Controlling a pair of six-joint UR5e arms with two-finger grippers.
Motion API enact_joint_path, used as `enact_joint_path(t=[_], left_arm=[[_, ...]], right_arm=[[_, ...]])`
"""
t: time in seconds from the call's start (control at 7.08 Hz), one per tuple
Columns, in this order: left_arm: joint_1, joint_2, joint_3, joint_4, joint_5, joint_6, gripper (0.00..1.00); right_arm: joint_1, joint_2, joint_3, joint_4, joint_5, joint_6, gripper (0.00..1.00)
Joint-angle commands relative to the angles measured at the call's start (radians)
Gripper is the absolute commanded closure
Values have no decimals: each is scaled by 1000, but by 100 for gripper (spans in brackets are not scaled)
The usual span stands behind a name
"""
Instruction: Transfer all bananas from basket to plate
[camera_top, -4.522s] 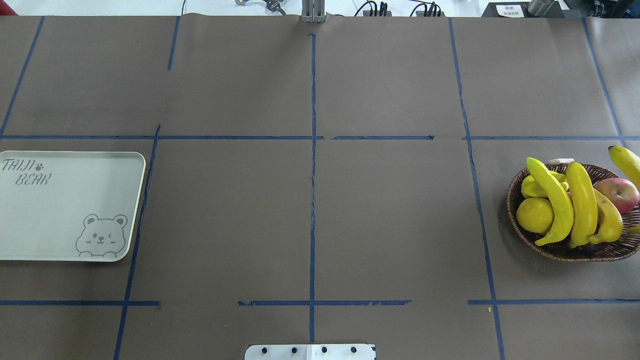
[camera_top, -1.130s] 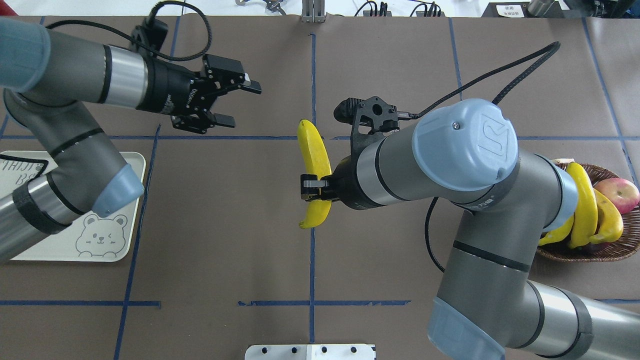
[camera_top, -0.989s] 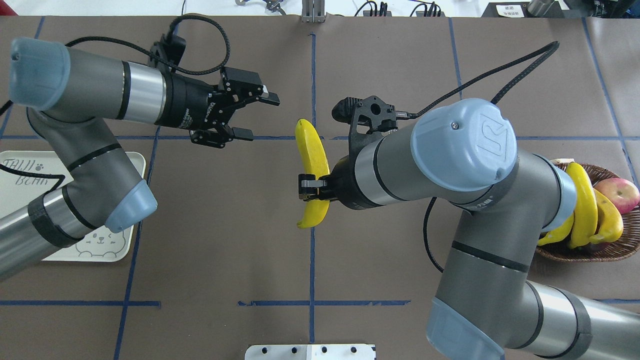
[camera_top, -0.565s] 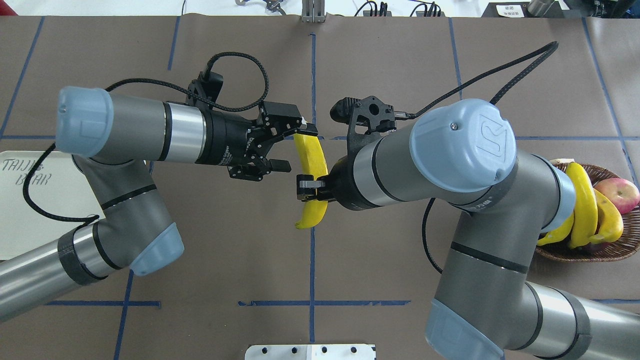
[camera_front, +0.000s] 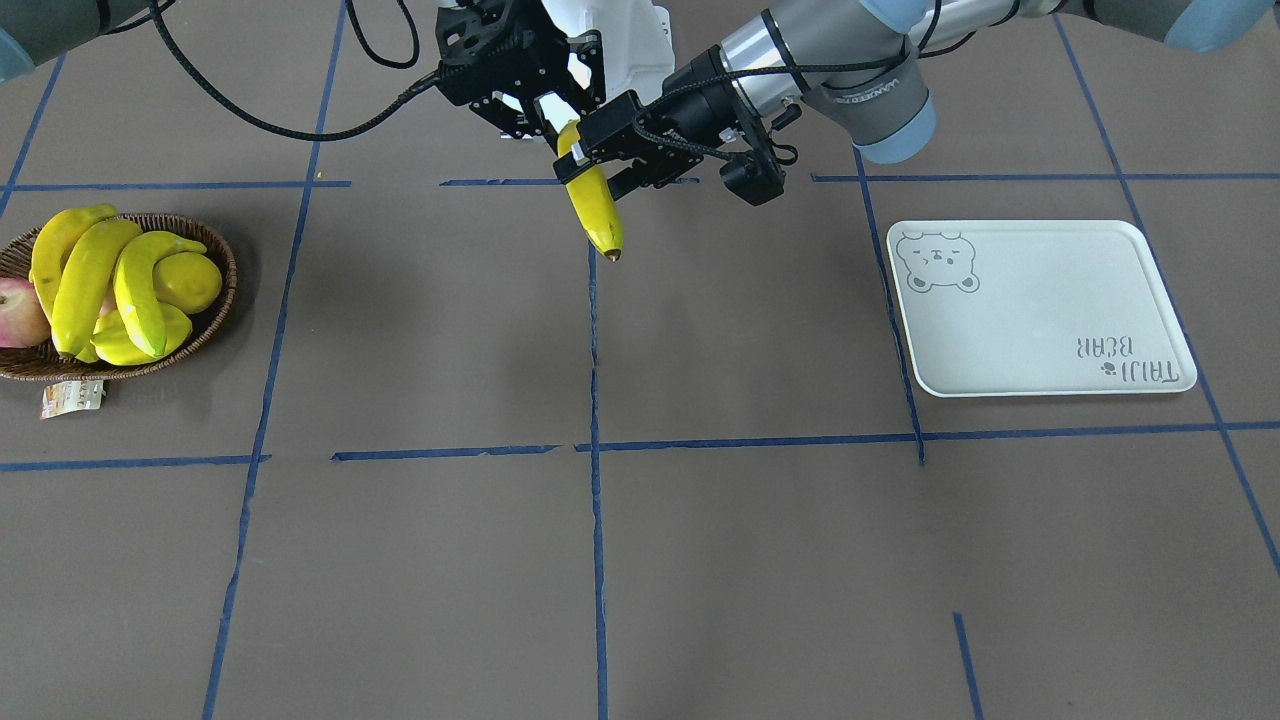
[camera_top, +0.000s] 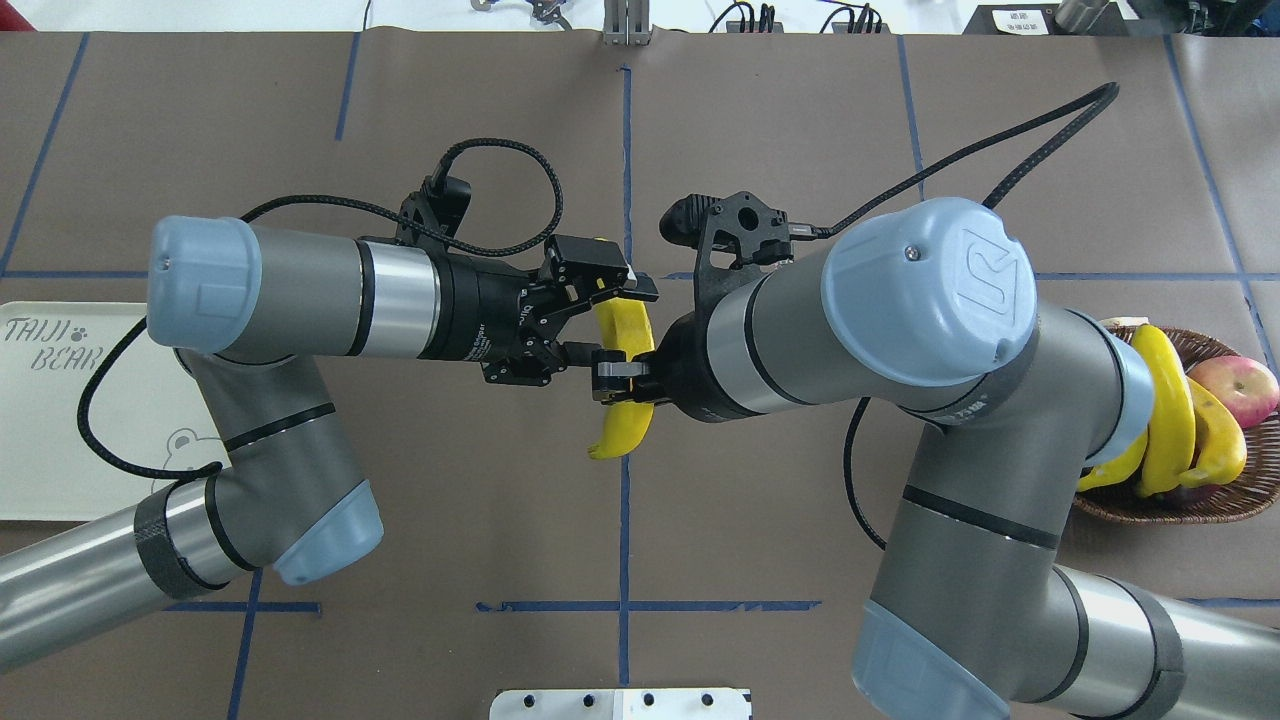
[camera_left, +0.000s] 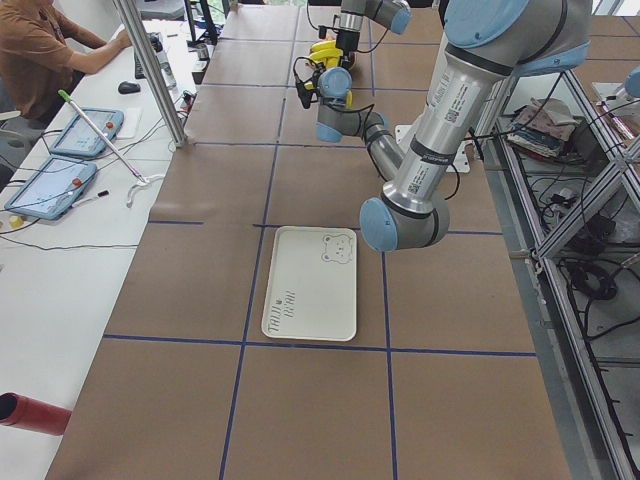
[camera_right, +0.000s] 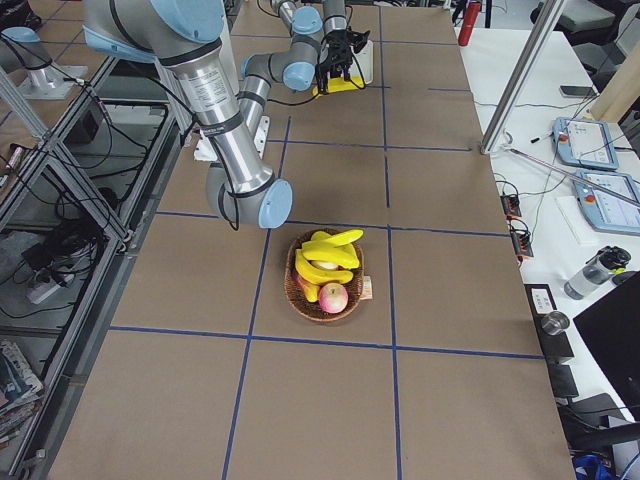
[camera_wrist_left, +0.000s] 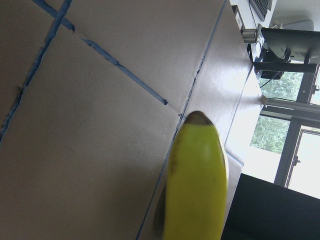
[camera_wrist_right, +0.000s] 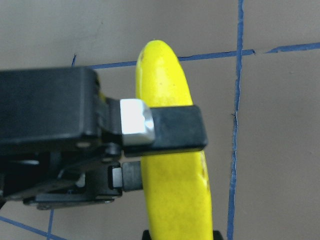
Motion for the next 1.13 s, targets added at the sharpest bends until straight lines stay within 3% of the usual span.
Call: enact_joint_path(t=[0.0, 0.14, 0.28, 0.42, 0.57, 0.99], left_arm=[[1, -1, 0, 2, 0, -3, 68], [1, -1, -1, 0, 0, 0, 96], [1, 1, -1, 0, 0, 6, 100], [-1, 1, -1, -1, 0, 8, 100], [-2, 2, -1, -1, 0, 8, 100], [-6, 10, 6, 11, 0, 14, 100]], right_arm=[[0, -1, -1, 0, 0, 1, 98], [0, -1, -2, 0, 0, 1, 97], [0, -1, -2, -2, 0, 1, 93], [0, -3, -4, 0, 2, 2, 7], [-6, -3, -1, 0, 0, 10, 0], [-6, -4, 21, -2, 3, 16, 0]])
